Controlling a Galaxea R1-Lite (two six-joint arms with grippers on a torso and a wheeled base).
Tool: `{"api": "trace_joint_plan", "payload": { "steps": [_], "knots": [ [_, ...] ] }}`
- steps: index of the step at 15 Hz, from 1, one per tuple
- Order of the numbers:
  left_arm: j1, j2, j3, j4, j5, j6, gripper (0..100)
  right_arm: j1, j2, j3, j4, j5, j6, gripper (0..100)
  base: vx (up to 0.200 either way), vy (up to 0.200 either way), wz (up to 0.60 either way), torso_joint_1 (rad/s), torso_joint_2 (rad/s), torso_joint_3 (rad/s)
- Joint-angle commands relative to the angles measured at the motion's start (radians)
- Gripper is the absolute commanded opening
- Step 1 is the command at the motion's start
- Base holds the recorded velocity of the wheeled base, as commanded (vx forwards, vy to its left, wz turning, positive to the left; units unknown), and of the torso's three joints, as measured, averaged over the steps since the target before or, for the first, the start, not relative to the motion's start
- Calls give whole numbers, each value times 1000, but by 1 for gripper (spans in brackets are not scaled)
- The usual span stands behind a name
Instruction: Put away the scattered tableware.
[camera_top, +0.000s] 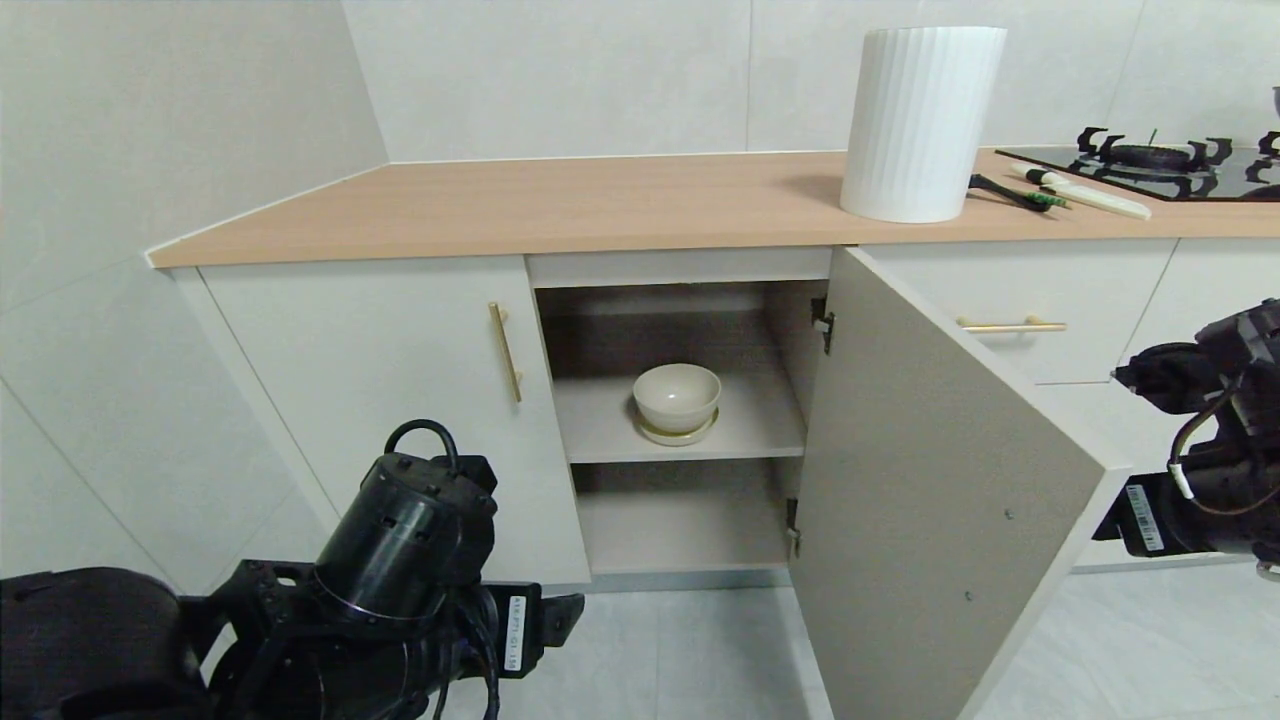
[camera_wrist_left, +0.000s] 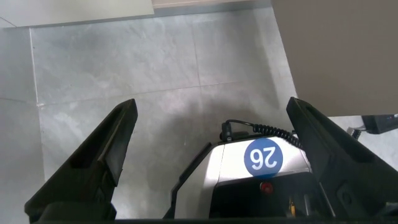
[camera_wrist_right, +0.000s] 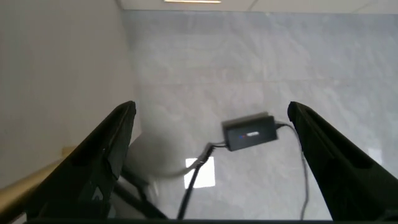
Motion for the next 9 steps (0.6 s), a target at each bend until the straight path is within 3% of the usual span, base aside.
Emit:
{"api": "trace_joint_plan", "payload": {
  "steps": [1,9],
  "knots": [
    [0,0,0,0,0,-1,100,67,7,4,-1,0,27,100,0,0,0,0,0,0],
    [0,0,0,0,0,-1,100,253,96,49,-213,-2,189,100,0,0,0,0,0,0]
  ]
}}
